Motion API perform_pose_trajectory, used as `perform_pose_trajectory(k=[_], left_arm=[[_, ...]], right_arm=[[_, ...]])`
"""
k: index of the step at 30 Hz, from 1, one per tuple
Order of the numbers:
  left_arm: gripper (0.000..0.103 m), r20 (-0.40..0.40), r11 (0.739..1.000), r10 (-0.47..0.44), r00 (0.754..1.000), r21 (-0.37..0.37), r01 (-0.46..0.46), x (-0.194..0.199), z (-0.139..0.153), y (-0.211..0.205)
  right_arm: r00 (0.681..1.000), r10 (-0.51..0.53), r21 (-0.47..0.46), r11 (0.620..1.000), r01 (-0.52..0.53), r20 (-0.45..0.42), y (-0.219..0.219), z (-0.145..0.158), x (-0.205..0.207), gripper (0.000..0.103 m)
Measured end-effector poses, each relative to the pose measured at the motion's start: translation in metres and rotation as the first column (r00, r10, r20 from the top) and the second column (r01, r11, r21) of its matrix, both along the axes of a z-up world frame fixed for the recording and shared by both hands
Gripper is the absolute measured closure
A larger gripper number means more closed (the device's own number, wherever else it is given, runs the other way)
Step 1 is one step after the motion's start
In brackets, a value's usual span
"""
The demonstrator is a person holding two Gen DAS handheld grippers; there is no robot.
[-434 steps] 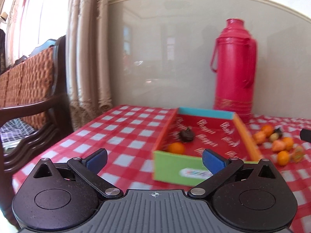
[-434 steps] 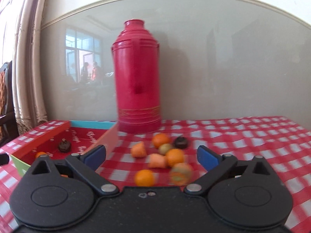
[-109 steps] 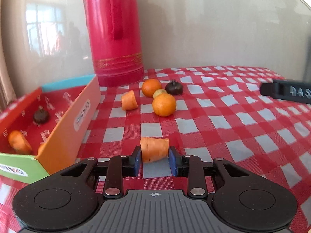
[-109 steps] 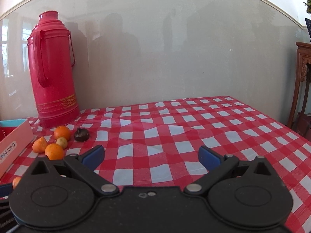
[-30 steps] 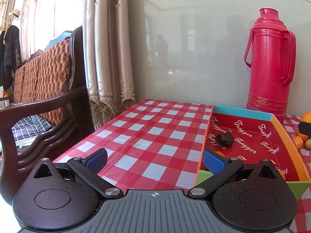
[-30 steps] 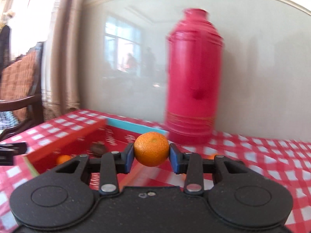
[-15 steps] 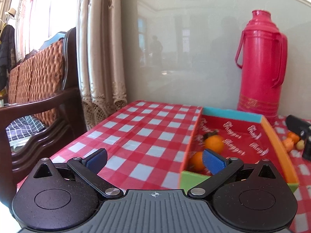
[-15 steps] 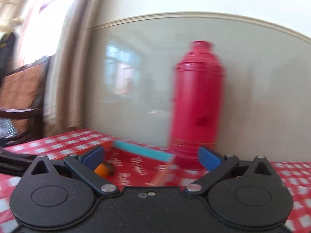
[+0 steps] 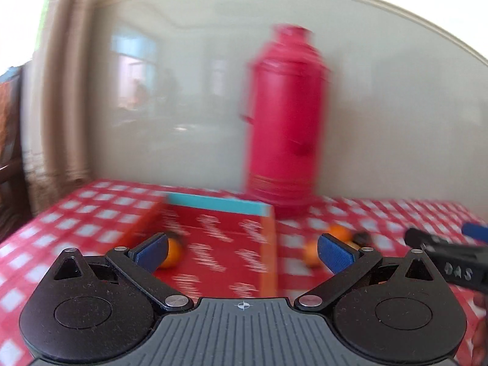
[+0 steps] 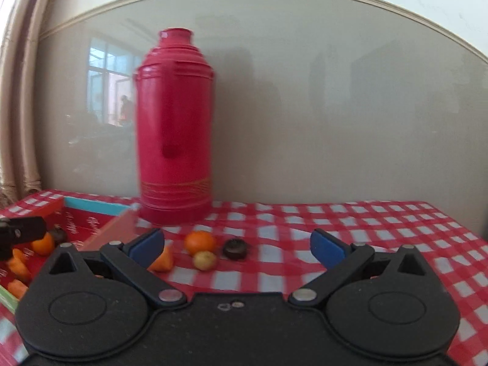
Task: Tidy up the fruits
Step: 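Lower the tangerine into the box and open the right gripper, then reach the left gripper to another carrot chunk and grasp it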
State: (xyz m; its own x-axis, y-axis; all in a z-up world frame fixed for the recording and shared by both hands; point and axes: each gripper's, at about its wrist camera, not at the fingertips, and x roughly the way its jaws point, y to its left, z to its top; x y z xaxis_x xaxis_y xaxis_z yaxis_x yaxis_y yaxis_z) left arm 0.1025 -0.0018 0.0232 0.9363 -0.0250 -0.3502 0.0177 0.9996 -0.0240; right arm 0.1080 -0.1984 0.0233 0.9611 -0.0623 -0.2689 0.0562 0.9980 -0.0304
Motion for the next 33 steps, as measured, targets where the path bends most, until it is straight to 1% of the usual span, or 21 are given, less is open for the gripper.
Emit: perform_pose_trajectory(k=[1,2,5,7,8,10,11,12,13,15,17,18,23,24,25,26,27,28,30,31,33], left_arm=[[0.000,-0.014,0.999,-0.040,0.999,0.001,0.040,0.003,-0.002,-0.013],[0.000,-0.028,0.998,-0.054,0.998,0.009,0.054,0.007,-0.005,-0.024],[0.000,-0.074,0.992,-0.081,0.994,0.090,0.087,0.020,-0.015,-0.057],[0.000,-0.096,0.989,-0.079,0.992,0.120,0.091,0.028,-0.021,-0.075],[0.000,-0.109,0.989,-0.085,0.990,0.108,0.097,0.034,-0.023,-0.080],[0.001,-0.121,0.995,-0.064,0.991,0.070,0.073,0.046,-0.025,-0.087],[0.001,-0.129,0.996,-0.054,0.990,0.065,0.063,0.053,-0.027,-0.090],[0.005,-0.140,0.997,-0.042,0.989,0.061,0.051,0.060,-0.028,-0.092],[0.020,-0.148,0.998,-0.033,0.988,0.055,0.042,0.067,-0.029,-0.093],[0.038,-0.185,0.999,-0.017,0.983,0.046,0.026,0.084,-0.034,-0.091],[0.039,-0.212,0.999,0.000,0.977,0.048,0.010,0.098,-0.041,-0.090],[0.041,-0.212,0.998,0.008,0.977,0.056,0.004,0.103,-0.043,-0.092],[0.042,-0.239,0.998,0.021,0.971,0.070,-0.004,0.122,-0.049,-0.099],[0.044,-0.247,0.997,0.025,0.969,0.077,-0.006,0.125,-0.050,-0.101],[0.052,-0.259,0.997,0.028,0.965,0.076,-0.009,0.128,-0.052,-0.101],[0.056,-0.277,0.997,0.030,0.960,0.072,-0.011,0.132,-0.054,-0.101],[0.061,-0.294,0.997,0.030,0.955,0.070,-0.010,0.136,-0.057,-0.102],[0.064,-0.293,0.998,0.030,0.956,0.066,-0.011,0.137,-0.059,-0.102],[0.077,-0.292,0.999,0.022,0.956,0.049,-0.008,0.138,-0.059,-0.102],[0.077,-0.286,0.999,0.018,0.958,0.040,-0.007,0.137,-0.058,-0.102],[0.077,-0.258,0.998,0.015,0.966,0.056,0.000,0.130,-0.053,-0.105]], right_arm=[[1.000,-0.023,-0.001,1.000,0.023,0.007,-0.009,0.000,-0.002,0.006],[0.999,-0.044,0.005,0.999,0.044,0.006,-0.018,-0.001,-0.003,0.006],[0.996,-0.082,0.055,0.995,0.083,-0.027,-0.047,-0.004,-0.003,0.006],[0.993,-0.110,0.089,0.990,0.113,-0.045,-0.064,-0.008,-0.001,0.006],[0.992,-0.122,0.106,0.986,0.126,-0.043,-0.070,-0.009,-0.002,0.006],[0.988,-0.146,0.129,0.980,0.150,-0.043,-0.079,-0.011,-0.001,0.006],[0.987,-0.152,0.137,0.978,0.158,-0.048,-0.084,-0.012,0.001,0.006],[0.985,-0.166,0.143,0.975,0.171,-0.048,-0.088,-0.014,0.001,0.006],[0.983,-0.175,0.148,0.972,0.180,-0.051,-0.090,-0.015,0.003,0.006],[0.982,-0.183,0.158,0.969,0.190,-0.052,-0.095,-0.016,0.007,0.006],[0.979,-0.195,0.151,0.968,0.201,-0.054,-0.099,-0.017,0.014,0.006],[0.978,-0.199,0.149,0.967,0.205,-0.056,-0.101,-0.018,0.017,0.006],[0.977,-0.202,0.172,0.962,0.211,-0.065,-0.106,-0.018,0.027,0.006],[0.978,-0.199,0.174,0.963,0.207,-0.065,-0.106,-0.018,0.027,0.006],[0.978,-0.198,0.172,0.963,0.207,-0.065,-0.105,-0.018,0.028,0.006],[0.978,-0.196,0.170,0.964,0.205,-0.066,-0.105,-0.018,0.028,0.006],[0.979,-0.192,0.168,0.965,0.201,-0.067,-0.104,-0.018,0.028,0.006],[0.979,-0.192,0.166,0.965,0.201,-0.069,-0.104,-0.019,0.027,0.006],[0.978,-0.196,0.160,0.965,0.206,-0.074,-0.105,-0.019,0.027,0.006],[0.978,-0.196,0.161,0.965,0.206,-0.075,-0.106,-0.019,0.027,0.006],[0.976,-0.203,0.163,0.964,0.212,-0.075,-0.108,-0.018,0.026,0.006]])
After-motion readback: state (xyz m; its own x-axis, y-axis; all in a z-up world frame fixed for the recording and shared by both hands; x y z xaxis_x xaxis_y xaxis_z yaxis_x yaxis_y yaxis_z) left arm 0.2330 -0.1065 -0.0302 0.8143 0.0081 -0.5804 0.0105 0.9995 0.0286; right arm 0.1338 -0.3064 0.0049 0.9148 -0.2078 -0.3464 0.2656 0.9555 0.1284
